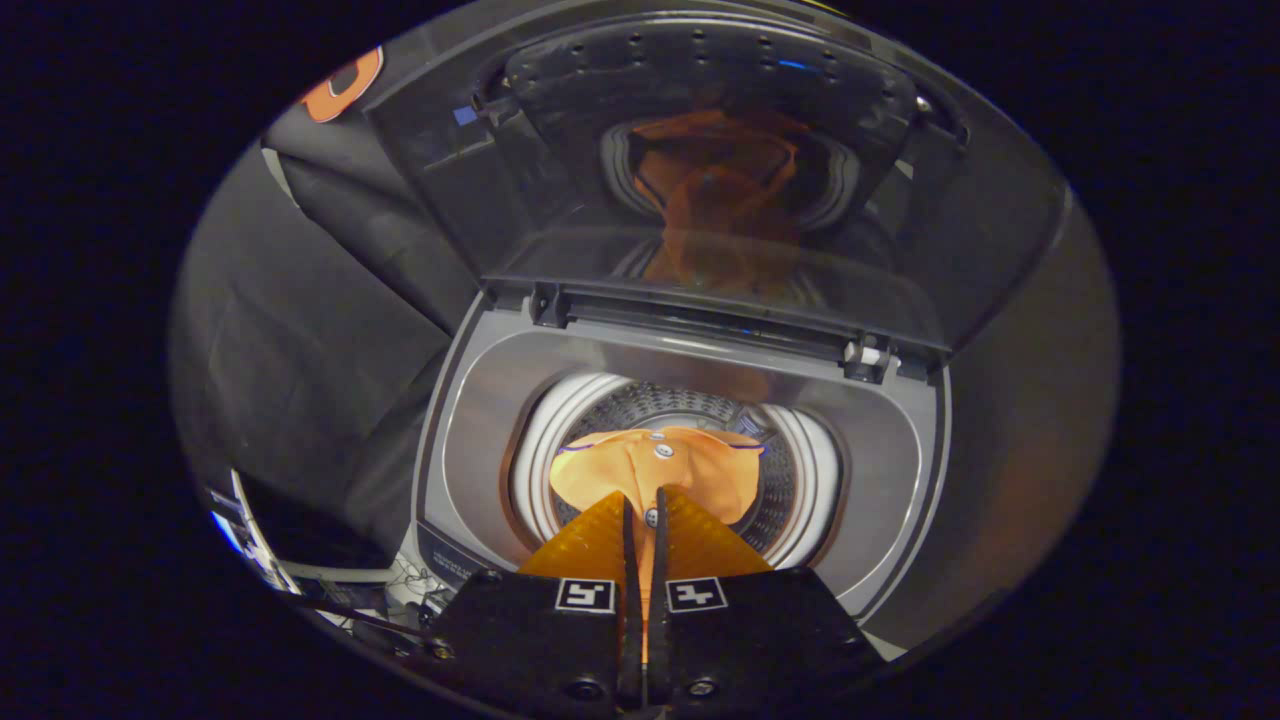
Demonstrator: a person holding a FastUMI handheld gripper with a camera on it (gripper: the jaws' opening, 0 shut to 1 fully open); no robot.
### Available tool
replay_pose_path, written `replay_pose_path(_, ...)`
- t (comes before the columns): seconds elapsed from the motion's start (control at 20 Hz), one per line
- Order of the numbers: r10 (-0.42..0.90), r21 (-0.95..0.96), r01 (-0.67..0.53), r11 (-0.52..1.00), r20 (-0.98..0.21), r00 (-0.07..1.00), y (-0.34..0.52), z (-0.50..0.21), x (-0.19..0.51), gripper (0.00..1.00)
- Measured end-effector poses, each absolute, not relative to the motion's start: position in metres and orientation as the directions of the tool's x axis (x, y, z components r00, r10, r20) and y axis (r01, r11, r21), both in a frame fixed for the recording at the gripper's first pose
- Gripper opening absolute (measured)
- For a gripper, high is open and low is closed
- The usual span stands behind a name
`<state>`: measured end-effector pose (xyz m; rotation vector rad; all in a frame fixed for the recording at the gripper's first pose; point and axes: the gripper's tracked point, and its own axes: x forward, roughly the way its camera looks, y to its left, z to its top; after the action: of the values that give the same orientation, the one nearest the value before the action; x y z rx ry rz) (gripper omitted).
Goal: Put the clothes into the washing machine and then close the washing machine lid.
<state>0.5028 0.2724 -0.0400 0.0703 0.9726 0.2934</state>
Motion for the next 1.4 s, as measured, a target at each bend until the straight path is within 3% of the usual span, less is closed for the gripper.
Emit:
replay_pose_path(1.3,0.228,0.21,-0.098,0.973,-0.792,0.566,0.282,-0.11,0.518,0.06)
replay_pose_path(1.4,0.227,0.201,-0.107,0.974,-0.816,0.532,0.281,-0.113,0.504,0.7)
